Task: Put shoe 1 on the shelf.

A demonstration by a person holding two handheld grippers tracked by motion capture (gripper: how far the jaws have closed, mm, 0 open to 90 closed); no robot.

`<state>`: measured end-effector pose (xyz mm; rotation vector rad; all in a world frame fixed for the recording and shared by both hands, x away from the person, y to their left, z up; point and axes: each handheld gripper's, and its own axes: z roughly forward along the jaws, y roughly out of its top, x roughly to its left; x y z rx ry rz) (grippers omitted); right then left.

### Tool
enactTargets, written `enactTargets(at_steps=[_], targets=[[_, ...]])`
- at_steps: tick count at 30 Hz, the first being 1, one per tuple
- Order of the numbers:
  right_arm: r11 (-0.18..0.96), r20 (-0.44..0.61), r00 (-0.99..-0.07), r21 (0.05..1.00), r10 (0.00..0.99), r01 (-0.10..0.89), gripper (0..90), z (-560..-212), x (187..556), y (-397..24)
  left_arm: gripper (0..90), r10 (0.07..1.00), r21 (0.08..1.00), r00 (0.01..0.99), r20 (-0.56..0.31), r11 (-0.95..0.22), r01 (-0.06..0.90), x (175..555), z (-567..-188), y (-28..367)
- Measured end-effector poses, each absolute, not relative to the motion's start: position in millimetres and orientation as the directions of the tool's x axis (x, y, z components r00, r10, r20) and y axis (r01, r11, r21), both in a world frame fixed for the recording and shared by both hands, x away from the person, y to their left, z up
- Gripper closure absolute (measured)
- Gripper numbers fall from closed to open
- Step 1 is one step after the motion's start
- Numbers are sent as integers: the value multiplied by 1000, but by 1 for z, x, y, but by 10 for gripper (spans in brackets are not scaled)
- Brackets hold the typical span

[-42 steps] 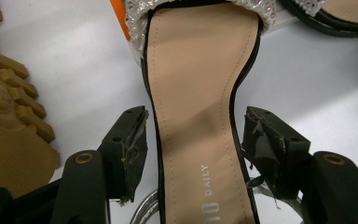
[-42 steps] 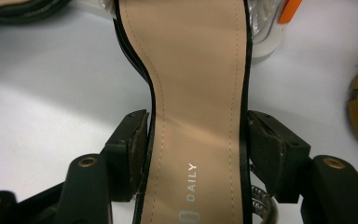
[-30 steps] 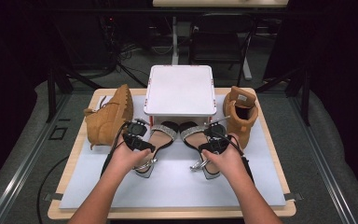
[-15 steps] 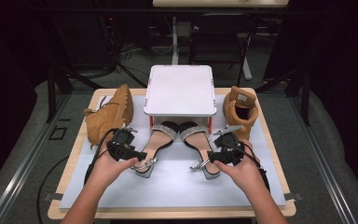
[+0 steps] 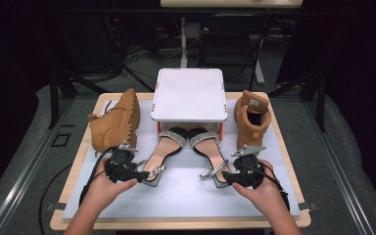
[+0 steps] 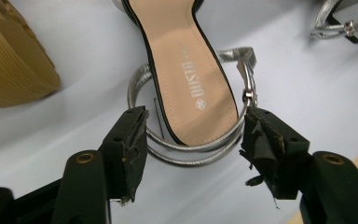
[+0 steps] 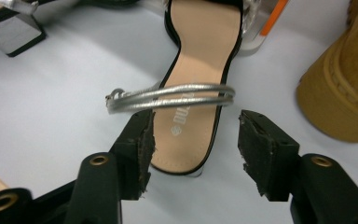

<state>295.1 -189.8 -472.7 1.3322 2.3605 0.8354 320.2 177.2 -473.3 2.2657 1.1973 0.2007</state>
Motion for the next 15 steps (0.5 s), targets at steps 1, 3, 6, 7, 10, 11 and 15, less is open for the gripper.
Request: enactTargets(at_steps=[1,3,6,7,10,11,15], targets=[[404,25,-526,611,850,681,435,-476,294,-190,396,792,539,598,-122,-453,710,317,-476,179],[408,24,-525,600,851,688,424,-479,291,-192,396,793,534,597,-122,-455,713,315,-478,180],[414,32,-531,588,847,695,407,-486,288,-195,396,792,523,596,-128,-457,720,309,-486,188],[420,37,-539,584,841,695,400,-489,288,-195,396,791,523,596,-136,-454,721,308,-489,190],[441,34,-554,565,832,697,389,-497,287,-194,395,790,521,592,-157,-443,729,307,-496,193],[446,39,-561,562,827,696,388,-501,287,-194,395,791,520,591,-161,-441,732,307,-499,194],[454,40,-560,540,827,709,386,-514,289,-192,396,785,524,601,-151,-453,722,308,-509,190]])
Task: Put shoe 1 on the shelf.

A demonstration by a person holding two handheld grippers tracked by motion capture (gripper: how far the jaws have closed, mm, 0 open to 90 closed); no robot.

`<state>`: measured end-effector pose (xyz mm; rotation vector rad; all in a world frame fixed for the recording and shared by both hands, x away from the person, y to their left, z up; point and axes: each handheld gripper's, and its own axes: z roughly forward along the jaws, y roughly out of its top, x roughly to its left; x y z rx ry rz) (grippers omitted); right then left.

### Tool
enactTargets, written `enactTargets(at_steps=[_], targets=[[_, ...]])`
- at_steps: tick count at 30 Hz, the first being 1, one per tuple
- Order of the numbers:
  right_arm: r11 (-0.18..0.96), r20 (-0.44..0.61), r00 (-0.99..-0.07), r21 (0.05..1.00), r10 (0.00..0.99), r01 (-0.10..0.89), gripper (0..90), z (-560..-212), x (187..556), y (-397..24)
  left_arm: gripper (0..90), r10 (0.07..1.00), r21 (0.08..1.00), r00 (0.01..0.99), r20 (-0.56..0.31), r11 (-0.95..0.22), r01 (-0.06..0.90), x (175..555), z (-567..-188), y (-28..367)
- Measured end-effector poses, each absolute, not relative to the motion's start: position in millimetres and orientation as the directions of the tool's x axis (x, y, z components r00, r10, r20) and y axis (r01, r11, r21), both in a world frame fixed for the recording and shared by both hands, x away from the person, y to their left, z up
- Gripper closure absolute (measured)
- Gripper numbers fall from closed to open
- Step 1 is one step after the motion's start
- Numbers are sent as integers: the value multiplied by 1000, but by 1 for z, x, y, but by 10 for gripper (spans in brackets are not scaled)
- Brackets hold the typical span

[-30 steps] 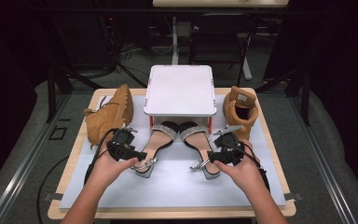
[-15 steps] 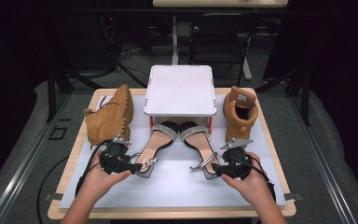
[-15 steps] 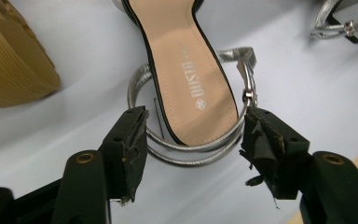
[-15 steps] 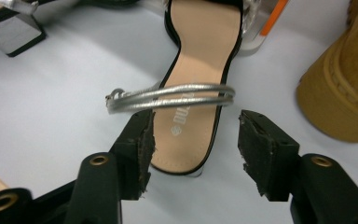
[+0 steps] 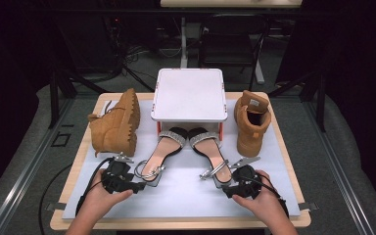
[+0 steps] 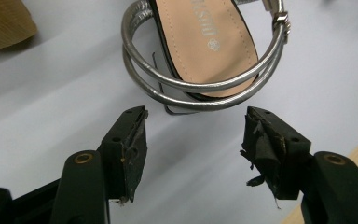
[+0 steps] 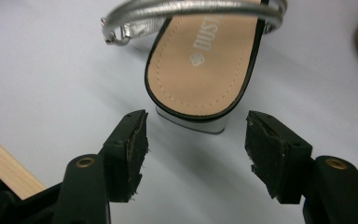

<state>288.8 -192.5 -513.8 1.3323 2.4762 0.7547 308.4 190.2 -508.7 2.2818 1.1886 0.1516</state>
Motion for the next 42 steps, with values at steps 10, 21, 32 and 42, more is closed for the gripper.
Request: enactTargets(at_steps=[10,21,32,42], targets=[[450,49,-556,532,830,717,387,-537,297,-191,374,753,532,648,-118,-503,681,314,-528,174],[421,45,-523,536,851,732,411,-540,296,-178,423,772,542,632,-73,-502,675,315,-529,161],[410,66,-520,534,852,740,459,-539,290,-162,435,761,551,638,-122,-482,681,314,-529,150],[375,71,-493,559,867,740,333,-545,294,-155,349,764,571,634,-120,-469,674,318,-533,133]])
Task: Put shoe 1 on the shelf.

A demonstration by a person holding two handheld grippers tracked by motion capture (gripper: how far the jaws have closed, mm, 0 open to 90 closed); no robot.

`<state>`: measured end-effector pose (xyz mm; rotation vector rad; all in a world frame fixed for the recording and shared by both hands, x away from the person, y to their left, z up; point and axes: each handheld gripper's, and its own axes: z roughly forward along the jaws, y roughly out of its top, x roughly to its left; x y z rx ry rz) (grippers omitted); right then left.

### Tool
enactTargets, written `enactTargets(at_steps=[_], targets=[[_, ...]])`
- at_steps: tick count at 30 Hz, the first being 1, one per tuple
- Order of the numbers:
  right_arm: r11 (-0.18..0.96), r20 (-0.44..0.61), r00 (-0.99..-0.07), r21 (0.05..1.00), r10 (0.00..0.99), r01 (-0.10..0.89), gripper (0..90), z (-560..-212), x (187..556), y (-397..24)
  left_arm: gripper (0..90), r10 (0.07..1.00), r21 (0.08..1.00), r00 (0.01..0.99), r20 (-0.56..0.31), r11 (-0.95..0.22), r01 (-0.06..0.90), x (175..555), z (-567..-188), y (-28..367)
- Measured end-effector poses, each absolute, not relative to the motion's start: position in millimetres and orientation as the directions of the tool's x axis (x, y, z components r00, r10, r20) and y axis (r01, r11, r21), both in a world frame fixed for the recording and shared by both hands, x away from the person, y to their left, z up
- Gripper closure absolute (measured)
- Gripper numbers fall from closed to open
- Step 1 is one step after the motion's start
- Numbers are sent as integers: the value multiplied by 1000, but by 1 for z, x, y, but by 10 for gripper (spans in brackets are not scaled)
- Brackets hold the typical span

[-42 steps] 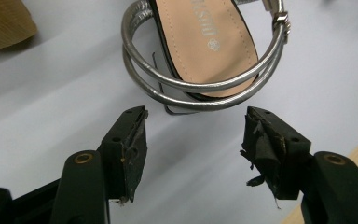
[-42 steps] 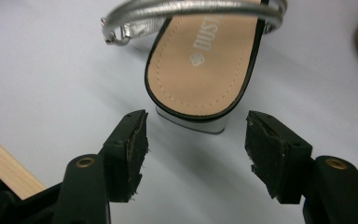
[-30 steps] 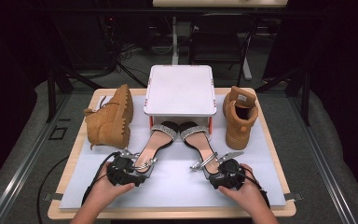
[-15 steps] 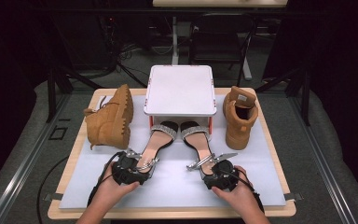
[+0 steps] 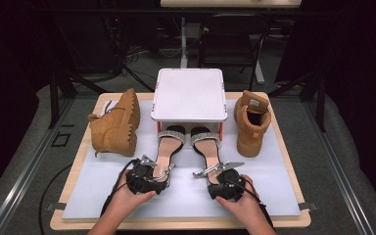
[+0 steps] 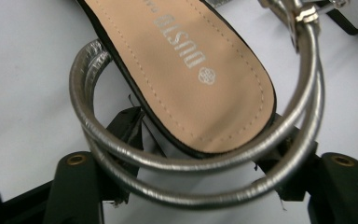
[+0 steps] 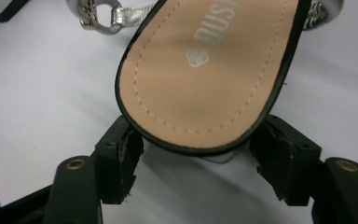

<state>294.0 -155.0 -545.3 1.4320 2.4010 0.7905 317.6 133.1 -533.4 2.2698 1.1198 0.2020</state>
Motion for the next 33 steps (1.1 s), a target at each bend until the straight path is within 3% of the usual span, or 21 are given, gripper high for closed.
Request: enactTargets(at_steps=[6,19,23,33], targets=[[375,47,-486,573,873,729,321,-547,295,-151,293,778,575,621,-91,-469,671,318,-540,126],[428,3,-533,591,846,684,301,-550,297,-152,309,766,576,638,-77,-488,656,320,-543,127],[399,34,-516,591,856,701,314,-549,297,-152,311,765,571,640,-69,-496,654,320,-542,126],[349,61,-476,599,878,721,326,-540,297,-146,313,780,573,611,-133,-443,690,323,-526,125]])
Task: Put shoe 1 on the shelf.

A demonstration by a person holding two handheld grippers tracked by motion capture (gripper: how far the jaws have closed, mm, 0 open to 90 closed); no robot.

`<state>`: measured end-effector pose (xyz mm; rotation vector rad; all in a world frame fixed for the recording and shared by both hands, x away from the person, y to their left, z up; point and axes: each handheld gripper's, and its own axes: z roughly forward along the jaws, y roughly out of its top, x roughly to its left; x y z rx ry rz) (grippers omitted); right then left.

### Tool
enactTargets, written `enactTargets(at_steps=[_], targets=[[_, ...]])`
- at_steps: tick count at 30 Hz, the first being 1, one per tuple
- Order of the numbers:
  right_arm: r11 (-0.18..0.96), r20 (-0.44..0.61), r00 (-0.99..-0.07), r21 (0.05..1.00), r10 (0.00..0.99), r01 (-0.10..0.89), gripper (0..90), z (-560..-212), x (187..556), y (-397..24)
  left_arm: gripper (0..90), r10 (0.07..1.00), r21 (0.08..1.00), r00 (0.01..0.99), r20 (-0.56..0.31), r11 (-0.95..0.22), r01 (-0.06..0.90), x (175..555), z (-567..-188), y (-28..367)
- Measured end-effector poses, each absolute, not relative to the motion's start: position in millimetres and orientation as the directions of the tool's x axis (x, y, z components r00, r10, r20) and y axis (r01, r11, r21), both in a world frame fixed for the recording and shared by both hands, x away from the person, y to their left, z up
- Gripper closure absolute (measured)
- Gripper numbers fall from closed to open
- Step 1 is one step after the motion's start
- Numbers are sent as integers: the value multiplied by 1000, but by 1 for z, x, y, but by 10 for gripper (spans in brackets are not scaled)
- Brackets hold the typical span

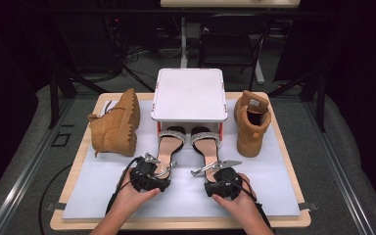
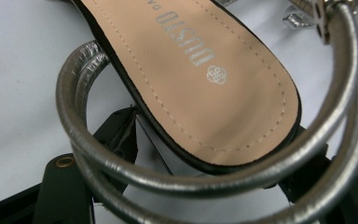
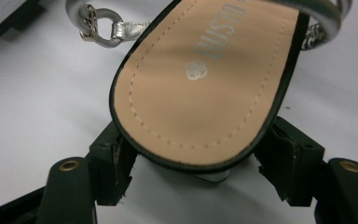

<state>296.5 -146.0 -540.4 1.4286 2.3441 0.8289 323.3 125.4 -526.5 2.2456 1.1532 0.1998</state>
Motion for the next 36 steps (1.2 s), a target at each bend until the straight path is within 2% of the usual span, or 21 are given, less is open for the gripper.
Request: enactTargets(at_steps=[6,10,28,36], targets=[[292,88,-436,623,896,726,359,-527,300,-149,335,798,590,585,-143,-406,698,327,-514,122],[256,111,-411,630,905,733,369,-520,302,-150,335,812,571,572,-122,-414,709,331,-510,112],[232,97,-369,625,924,746,372,-517,318,-138,337,812,569,564,-150,-396,721,352,-499,108],[209,105,-352,637,930,742,374,-506,331,-133,337,821,568,552,-149,-386,727,365,-497,104]])
